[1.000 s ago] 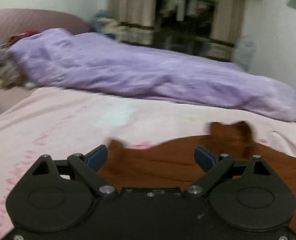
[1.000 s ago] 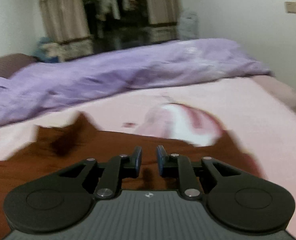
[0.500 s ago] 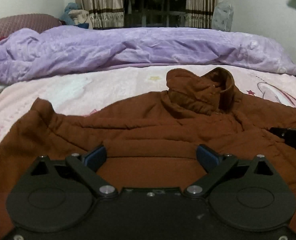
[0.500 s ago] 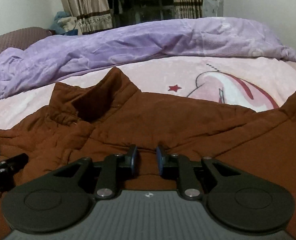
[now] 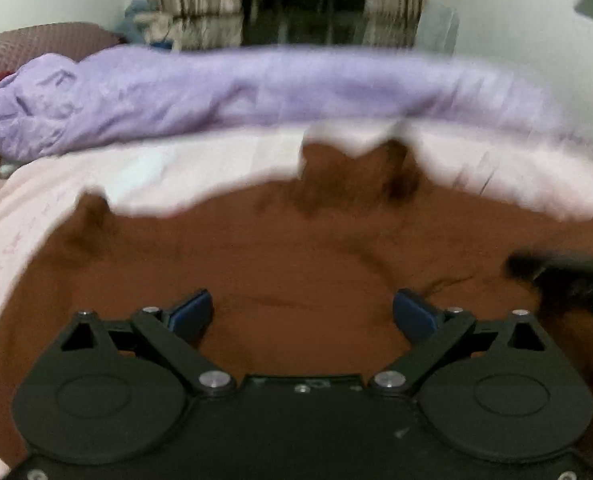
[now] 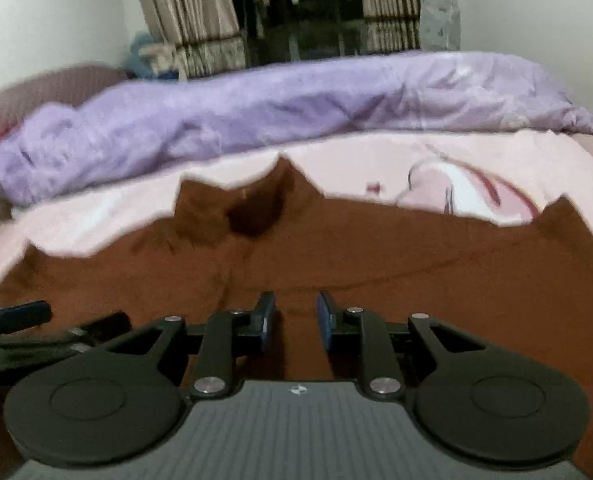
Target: Fold large clothes
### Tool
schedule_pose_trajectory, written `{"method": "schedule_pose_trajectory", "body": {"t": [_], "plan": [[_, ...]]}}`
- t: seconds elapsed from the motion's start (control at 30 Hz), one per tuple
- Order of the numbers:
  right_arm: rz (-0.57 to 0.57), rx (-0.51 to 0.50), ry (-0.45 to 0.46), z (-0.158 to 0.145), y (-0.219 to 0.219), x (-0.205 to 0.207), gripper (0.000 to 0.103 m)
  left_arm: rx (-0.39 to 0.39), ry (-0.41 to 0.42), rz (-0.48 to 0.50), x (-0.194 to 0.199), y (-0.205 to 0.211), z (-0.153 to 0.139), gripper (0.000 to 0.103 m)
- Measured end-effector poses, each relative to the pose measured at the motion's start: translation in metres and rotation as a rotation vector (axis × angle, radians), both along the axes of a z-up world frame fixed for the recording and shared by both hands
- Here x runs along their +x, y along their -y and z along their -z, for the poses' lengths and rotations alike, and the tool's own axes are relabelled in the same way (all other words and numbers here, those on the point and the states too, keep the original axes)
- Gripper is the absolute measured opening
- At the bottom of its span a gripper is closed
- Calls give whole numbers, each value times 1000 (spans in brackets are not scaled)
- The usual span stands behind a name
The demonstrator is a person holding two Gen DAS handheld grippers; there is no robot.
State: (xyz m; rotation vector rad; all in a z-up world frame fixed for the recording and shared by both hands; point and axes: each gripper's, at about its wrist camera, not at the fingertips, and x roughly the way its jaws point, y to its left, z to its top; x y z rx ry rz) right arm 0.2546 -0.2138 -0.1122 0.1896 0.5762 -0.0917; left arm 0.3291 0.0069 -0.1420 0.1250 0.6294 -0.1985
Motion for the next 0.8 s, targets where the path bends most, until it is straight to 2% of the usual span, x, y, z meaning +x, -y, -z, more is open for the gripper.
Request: {"method": "schedule_pose_trajectory", "body": {"t": [0.07, 0.13, 0.2, 0.37, 0.57, 0.67, 0.77, 0.8], "plan": [[-12, -27, -21, 21, -1, 9, 26, 42, 62, 8, -2, 7, 16, 103], [2, -35, 59, 33, -1, 7, 24, 51, 76, 4, -4, 10, 17, 103], [14, -59, 89, 37, -5, 5, 24, 44, 72, 7, -4, 9, 17, 103], [17, -52, 82, 32, -4, 6, 24, 28, 68, 5, -8, 4, 10, 103], [10, -67, 34, 11, -11, -3, 26, 49, 58, -5, -24, -13, -22, 103], [0, -66, 20, -1, -12, -12, 25, 11, 76, -33, -33, -32, -34, 103], [-2, -72, 5, -5, -10, -19, 25, -1, 63, -56, -32, -47, -27, 103], [4, -67, -14, -3, -8, -18, 21, 11, 25, -65, -26, -50, -17, 103]]}}
